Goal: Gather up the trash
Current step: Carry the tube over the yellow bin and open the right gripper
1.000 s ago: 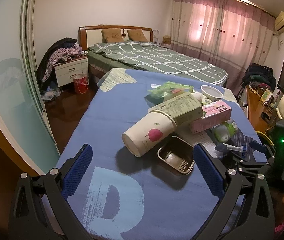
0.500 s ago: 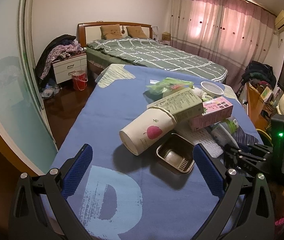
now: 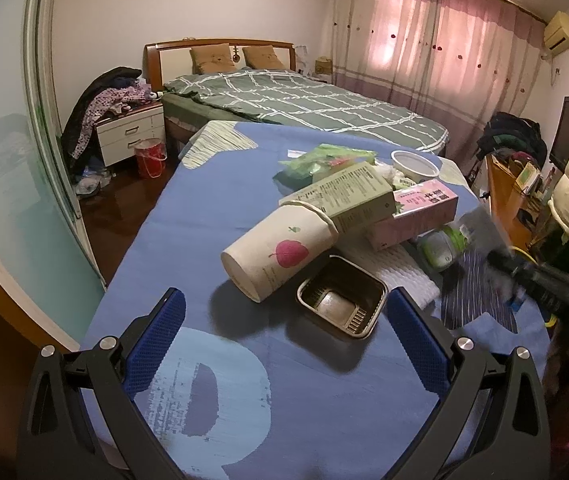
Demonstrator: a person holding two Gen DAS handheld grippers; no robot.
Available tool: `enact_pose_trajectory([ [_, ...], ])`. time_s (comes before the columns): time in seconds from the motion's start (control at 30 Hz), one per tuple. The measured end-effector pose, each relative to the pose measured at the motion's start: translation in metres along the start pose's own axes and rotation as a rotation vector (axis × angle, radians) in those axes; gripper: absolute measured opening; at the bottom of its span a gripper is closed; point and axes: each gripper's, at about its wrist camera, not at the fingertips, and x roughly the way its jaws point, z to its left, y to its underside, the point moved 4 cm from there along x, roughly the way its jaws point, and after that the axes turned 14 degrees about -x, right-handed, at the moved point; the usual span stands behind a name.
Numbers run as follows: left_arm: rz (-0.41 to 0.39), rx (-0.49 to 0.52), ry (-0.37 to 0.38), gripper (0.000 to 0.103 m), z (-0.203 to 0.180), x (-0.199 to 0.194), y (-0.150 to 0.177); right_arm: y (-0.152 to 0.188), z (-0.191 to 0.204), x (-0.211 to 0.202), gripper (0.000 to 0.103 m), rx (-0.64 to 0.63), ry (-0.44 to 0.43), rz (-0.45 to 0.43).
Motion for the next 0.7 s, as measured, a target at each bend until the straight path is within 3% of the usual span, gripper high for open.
enact_pose_trajectory([
  [0.1,0.008,0.004,0.003,0.099,-0.003,0.003,0.002,0.002,-0.046,-0.01,0.015,0.115,0.09,-0.028],
  [0.23,0.023,0.012,0.006,0.099,-0.007,0.009,0.005,0.019,-0.114,-0.026,0.015,0.271,0.294,-0.044],
  [0.37,0.047,0.023,0.006,0.099,-0.012,0.019,0.009,0.047,-0.183,-0.03,0.015,0.41,0.449,0.011],
  [0.5,0.077,0.03,0.014,0.099,-0.018,0.029,0.014,0.071,-0.23,-0.018,0.017,0.5,0.499,0.08],
  [0.6,0.091,0.042,0.011,0.099,-0.023,0.036,0.017,0.085,-0.259,-0.01,0.017,0.611,0.438,0.096],
  [0.7,0.105,0.049,0.014,0.099,-0.027,0.043,0.019,0.089,-0.274,-0.01,0.017,0.641,0.482,0.104],
])
